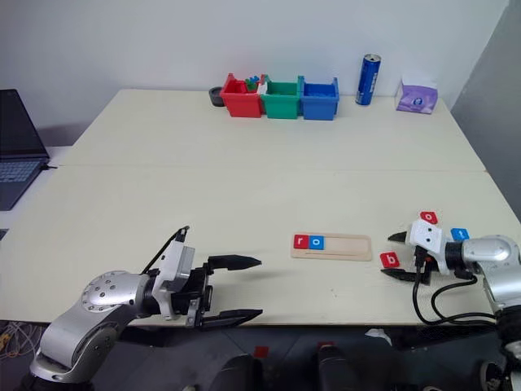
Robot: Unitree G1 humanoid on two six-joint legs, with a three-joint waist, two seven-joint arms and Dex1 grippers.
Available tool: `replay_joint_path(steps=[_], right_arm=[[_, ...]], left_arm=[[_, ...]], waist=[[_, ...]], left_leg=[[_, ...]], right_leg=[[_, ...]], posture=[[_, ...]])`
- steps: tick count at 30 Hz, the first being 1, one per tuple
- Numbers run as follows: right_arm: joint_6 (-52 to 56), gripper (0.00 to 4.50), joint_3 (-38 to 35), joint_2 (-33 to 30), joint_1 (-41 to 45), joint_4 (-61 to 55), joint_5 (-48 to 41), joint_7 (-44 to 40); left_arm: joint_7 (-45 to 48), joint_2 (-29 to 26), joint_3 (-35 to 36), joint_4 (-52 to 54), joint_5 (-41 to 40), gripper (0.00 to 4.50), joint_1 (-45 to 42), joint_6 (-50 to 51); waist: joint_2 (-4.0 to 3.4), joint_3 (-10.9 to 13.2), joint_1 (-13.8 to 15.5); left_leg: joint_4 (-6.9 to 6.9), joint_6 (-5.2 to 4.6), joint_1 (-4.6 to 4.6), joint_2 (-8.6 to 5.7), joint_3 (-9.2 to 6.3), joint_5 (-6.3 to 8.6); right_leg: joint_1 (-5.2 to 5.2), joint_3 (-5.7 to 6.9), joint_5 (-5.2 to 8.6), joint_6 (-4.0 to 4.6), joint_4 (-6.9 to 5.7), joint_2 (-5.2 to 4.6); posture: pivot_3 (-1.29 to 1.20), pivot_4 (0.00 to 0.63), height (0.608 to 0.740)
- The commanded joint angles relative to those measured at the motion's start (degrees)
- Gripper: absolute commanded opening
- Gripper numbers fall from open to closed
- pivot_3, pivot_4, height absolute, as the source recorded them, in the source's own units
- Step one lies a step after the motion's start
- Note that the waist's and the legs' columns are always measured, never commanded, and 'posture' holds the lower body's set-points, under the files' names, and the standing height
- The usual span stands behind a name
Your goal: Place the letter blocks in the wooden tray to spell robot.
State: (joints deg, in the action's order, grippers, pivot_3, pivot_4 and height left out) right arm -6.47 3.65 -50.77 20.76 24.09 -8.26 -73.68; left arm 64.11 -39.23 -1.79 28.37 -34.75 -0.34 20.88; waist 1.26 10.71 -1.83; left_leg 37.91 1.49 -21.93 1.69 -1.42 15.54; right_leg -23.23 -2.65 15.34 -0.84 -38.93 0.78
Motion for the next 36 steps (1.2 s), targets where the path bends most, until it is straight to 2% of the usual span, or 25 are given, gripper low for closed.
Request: replay_joint_path(steps=[1,10,13,20,25,30,36], right_arm=[[-2.55,4.47,1.14,-0.3,0.98,3.47,1.51,-2.49],[-6.41,4.47,1.85,-2.14,0.35,5.82,1.96,-7.25],[-6.31,3.87,1.71,-2.21,0.14,5.81,1.94,-7.35],[-5.88,1.51,1.68,-1.37,0.87,6.25,2.21,-6.75],[-0.14,1.46,0.33,-1.43,0.68,0.29,-0.4,-6.61],[8.58,1.46,-0.22,0.0,5.04,-6.97,-3.04,-6.0],[17.51,1.46,2.67,7.01,10.86,-13.86,-3.82,-2.7]], left_arm=[[-0.08,-0.71,1.35,1.59,-0.86,4.5,0.24,-0.46],[1.24,-0.97,1.67,0.24,-0.17,4.5,2.45,-2.9],[1.65,-0.93,1.49,-0.43,0.11,4.5,2.82,-3.92],[1.77,-0.85,1.04,-0.67,0.04,4.5,2.42,-4.32],[1.01,-1.09,1.36,-0.11,-0.39,4.5,1.92,-3.54],[0.01,-1.42,2.02,0.67,-0.59,4.5,2.27,-3.09],[-1.85,-1.39,2.6,1.6,-0.68,4.5,1.83,-2.01]], waist=[[0.0,0.0,0.03],[0.0,-0.01,0.3],[0.0,-0.01,0.32],[0.01,-0.02,0.23],[0.01,-0.02,0.19],[-0.07,0.02,-0.27],[-0.09,0.03,-0.19]], left_leg=[[0.01,0.0,0.0,-0.01,0.01,0.0],[0.03,0.0,0.01,0.0,-0.02,0.0],[0.04,0.0,0.02,-0.01,-0.02,0.0],[0.09,0.01,0.07,-0.01,0.04,-0.01],[0.1,0.01,0.08,-0.02,0.04,-0.01],[0.06,0.01,0.07,0.01,0.04,-0.01],[0.03,0.01,0.06,0.06,-0.08,-0.01]], right_leg=[[0.0,0.0,0.0,0.0,0.0,-0.02],[0.04,0.01,-0.08,0.13,0.0,-0.07],[0.06,0.01,-0.07,0.12,-0.01,-0.08],[0.09,-0.04,-0.11,0.04,-0.01,-0.08],[0.1,-0.04,-0.1,0.01,-0.03,-0.07],[0.03,-0.05,-0.1,0.02,-0.07,-0.04],[0.01,0.02,-0.09,0.03,-0.08,0.03]], posture=[[0.0,0.15,0.74],[0.0,0.15,0.74],[0.0,0.15,0.74],[0.0,0.15,0.74],[0.0,0.15,0.74],[0.0,0.15,0.74],[0.0,0.15,0.74]])
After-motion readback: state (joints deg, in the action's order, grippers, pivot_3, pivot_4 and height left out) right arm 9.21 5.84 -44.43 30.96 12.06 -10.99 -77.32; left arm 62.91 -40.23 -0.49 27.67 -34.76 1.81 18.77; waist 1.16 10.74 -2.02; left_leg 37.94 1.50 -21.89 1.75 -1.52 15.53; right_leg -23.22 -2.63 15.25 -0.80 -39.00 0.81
